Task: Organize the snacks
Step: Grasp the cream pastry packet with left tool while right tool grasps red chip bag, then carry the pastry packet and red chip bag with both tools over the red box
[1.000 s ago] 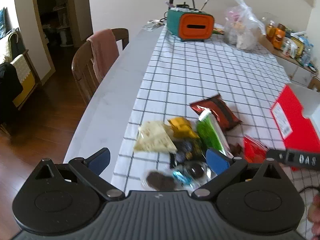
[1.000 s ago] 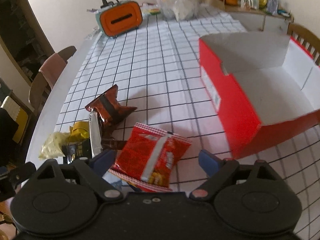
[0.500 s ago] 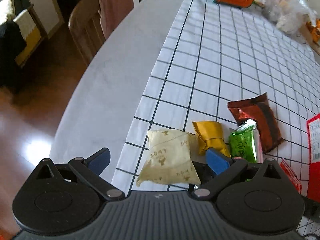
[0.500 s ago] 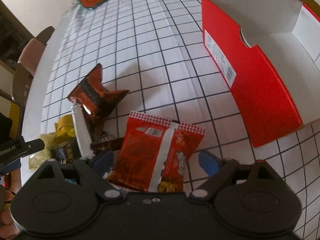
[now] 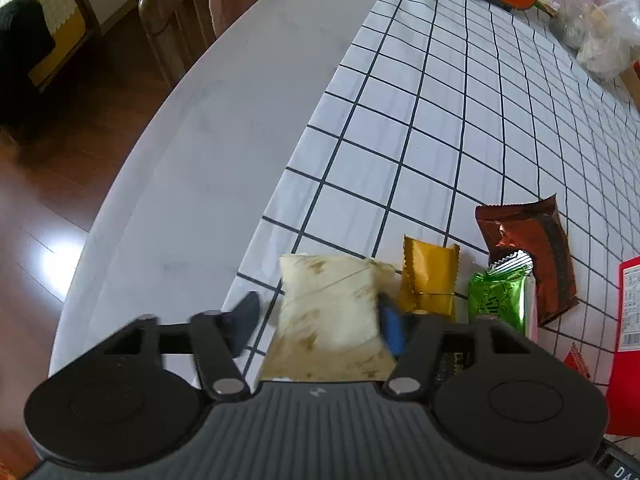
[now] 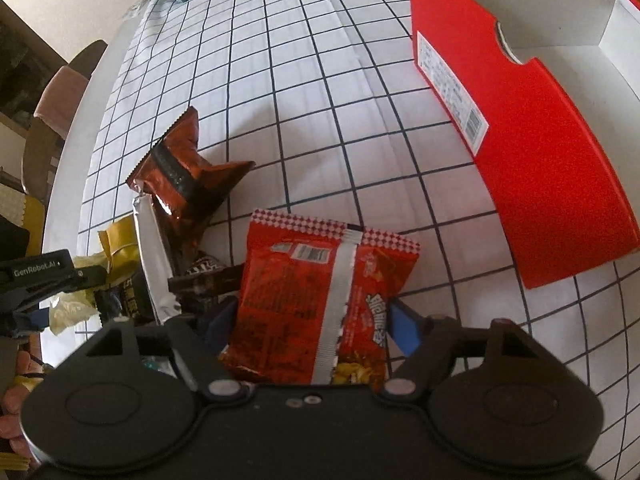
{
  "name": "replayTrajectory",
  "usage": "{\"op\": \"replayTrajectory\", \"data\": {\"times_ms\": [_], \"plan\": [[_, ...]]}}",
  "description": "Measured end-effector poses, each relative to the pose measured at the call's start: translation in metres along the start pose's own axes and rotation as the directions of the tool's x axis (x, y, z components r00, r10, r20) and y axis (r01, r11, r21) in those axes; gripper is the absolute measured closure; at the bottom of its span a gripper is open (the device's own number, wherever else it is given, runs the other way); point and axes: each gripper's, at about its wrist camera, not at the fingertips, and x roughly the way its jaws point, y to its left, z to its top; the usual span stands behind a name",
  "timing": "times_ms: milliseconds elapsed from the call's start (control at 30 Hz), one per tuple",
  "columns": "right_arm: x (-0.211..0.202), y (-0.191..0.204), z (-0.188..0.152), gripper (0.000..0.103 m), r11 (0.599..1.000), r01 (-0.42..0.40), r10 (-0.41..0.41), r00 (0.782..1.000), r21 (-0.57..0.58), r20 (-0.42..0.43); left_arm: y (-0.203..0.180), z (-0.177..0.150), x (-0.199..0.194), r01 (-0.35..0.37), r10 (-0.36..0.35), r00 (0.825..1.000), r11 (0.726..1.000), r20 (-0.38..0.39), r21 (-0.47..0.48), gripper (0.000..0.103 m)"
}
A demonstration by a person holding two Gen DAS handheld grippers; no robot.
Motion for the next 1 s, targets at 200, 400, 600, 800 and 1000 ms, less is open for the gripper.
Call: {"op": "replayTrajectory", "data": {"times_ms": [200,400,600,800,1000], "plan": [[-0.004,-0.004,-0.005,0.031,1.0,-0.008,0.008,1.0,0.003,0.03,0.002,-0.007,-0.004,0.006,-0.006,1.0,1.0,0.015,-0.002,0.063],[-0.013,-0.011,-0.011,0.033,1.0,-0.012,0.012,0.999,0.009,0.051,0.005,-0.016,-0.015,0.011,-0.011,0.999,1.0,0.043,0.007,0.066],[-0.028,-0.017,-0.022,0.033,1.0,-0.009,0.008,0.996,0.011,0.086,0.017,-0.026,-0.032,0.03,-0.03,0.997,1.0,0.066,0.008,0.066],[-0.052,-0.02,-0.038,0.033,1.0,0.005,-0.006,0.993,0.005,0.121,0.024,-0.044,-0.052,0.051,-0.053,0.995,0.998,0.086,0.028,0.066],[-0.078,-0.019,-0.052,0.033,1.0,0.013,-0.009,0.988,-0.026,0.157,0.019,-0.061,-0.075,0.069,-0.078,0.992,0.994,0.102,0.083,0.066]]}}
